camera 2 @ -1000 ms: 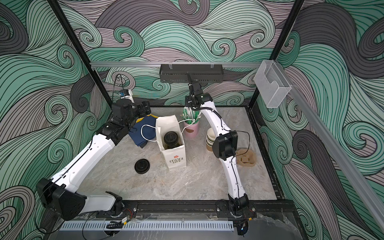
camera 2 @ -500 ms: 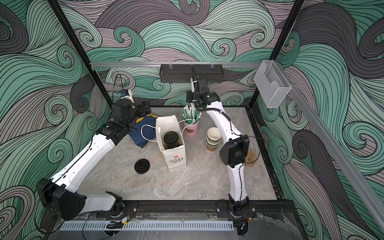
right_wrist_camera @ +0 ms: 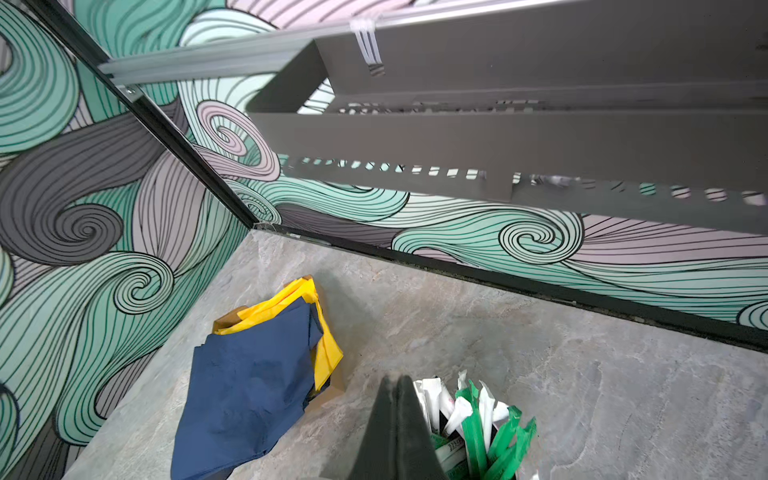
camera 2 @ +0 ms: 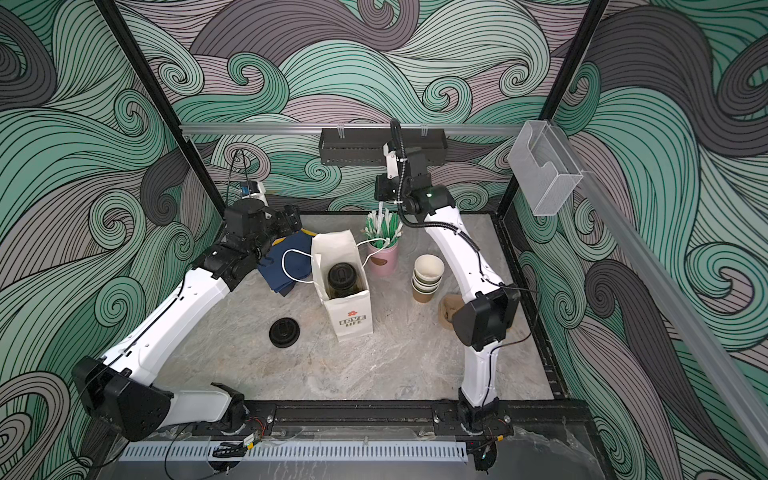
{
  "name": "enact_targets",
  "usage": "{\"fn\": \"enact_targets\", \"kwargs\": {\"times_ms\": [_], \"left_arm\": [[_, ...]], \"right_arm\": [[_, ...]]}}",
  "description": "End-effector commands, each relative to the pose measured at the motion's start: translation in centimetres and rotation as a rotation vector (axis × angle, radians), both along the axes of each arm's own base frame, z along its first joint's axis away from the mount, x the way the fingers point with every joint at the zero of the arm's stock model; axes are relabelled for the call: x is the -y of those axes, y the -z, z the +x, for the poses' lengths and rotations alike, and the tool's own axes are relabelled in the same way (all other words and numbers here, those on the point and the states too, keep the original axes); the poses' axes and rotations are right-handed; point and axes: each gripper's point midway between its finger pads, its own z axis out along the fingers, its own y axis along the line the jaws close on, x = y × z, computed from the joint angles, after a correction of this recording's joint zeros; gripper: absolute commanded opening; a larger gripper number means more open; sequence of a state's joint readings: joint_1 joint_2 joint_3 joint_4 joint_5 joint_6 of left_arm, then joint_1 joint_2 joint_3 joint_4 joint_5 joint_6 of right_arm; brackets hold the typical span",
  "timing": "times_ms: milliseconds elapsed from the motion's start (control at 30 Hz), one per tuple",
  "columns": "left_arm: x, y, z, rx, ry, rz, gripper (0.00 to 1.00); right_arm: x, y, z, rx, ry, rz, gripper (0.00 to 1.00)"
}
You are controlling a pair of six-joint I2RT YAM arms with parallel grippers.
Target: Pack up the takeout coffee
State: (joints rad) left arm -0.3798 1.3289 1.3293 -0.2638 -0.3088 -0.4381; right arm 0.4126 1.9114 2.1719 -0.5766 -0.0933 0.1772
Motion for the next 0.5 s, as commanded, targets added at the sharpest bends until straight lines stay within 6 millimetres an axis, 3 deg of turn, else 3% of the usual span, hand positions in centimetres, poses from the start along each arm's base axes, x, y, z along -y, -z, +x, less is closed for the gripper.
{"fn": "enact_targets", "kwargs": {"times_ms": [0, 233, 333, 467], "left_arm": [[-0.6, -2.4, -1.0, 0.029, -0.001, -0.019, 0.88], [-1.3, -2.7, -2.4, -0.005, -0.019, -0.026, 0.88], [-2.9, -2.9, -3.5, -0.016, -0.094, -0.029, 0.87], [-4.3, -3.1, -5.1, -0.030, -0.142, -0.030, 0.87]], "right_arm": [[1.1, -3.5, -1.6, 0.093, 0.012, -0.015, 0.02], [2.4, -8.8, -4.1, 0.203, 0.043, -0.007, 0.00], [1.7, -11.8, -5.8, 0.255, 0.015, 0.028, 0.00], [0.1, -14.3, -8.4, 0.281, -0.040, 0.063, 0.00]]}}
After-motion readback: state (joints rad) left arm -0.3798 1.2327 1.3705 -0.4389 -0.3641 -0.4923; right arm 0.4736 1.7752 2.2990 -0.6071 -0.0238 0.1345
